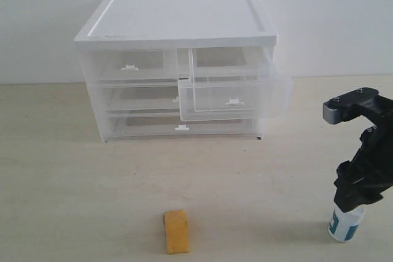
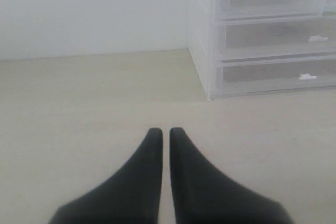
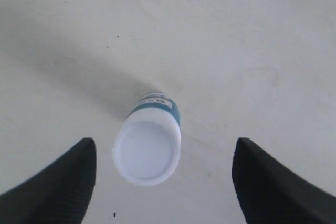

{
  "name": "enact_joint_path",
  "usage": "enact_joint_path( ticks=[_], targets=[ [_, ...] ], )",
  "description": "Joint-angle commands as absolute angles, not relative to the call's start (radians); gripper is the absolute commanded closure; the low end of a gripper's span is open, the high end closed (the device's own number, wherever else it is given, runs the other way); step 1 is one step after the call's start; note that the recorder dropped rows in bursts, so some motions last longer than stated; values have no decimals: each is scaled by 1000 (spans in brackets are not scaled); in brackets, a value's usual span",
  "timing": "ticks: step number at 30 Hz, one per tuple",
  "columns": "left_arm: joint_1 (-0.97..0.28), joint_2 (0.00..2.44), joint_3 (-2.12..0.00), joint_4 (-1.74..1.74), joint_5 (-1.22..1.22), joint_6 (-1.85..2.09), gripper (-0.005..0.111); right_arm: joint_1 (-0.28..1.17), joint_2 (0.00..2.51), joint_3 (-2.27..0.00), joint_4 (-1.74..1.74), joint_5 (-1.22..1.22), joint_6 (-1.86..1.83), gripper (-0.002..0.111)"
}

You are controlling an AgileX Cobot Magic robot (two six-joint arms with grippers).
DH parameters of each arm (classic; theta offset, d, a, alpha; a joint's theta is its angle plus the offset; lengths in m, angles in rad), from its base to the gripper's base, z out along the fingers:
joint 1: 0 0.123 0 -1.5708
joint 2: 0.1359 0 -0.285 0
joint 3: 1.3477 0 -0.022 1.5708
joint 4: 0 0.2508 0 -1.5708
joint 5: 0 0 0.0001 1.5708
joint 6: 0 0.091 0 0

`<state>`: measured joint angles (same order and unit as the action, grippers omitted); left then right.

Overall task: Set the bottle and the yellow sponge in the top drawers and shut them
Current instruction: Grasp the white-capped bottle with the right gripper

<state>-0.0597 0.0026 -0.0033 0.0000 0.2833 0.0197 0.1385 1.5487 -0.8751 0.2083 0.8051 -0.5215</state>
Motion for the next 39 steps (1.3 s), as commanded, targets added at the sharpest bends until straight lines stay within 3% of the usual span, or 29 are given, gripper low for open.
enact_joint_path(
  ticks=[1, 13, 19, 25, 32, 37, 39],
  targets=[
    [-68, 0, 0, -12, 277, 14, 102, 140, 1595, -872, 214, 762, -530, 43],
    [-68, 0, 0, -12, 282, 14, 102, 140, 1669, -872, 227, 691, -530, 44],
    [-68, 0, 0, -12, 282, 14, 102, 140, 1698, -872, 247, 691, -530, 54],
    [-68, 0, 0, -12, 277, 14, 102, 140, 1700, -872, 248, 694, -530, 55],
    [-68, 0, 0, -12, 277, 14, 102, 140, 1700, -872, 248, 707, -532, 82],
    [-68, 0, 0, -12, 277, 14, 102, 140, 1700, -872, 246, 714, -541, 109],
    [-68, 0, 0, -12, 279, 14, 102, 140, 1700, -872, 246, 712, -541, 108]
  ],
)
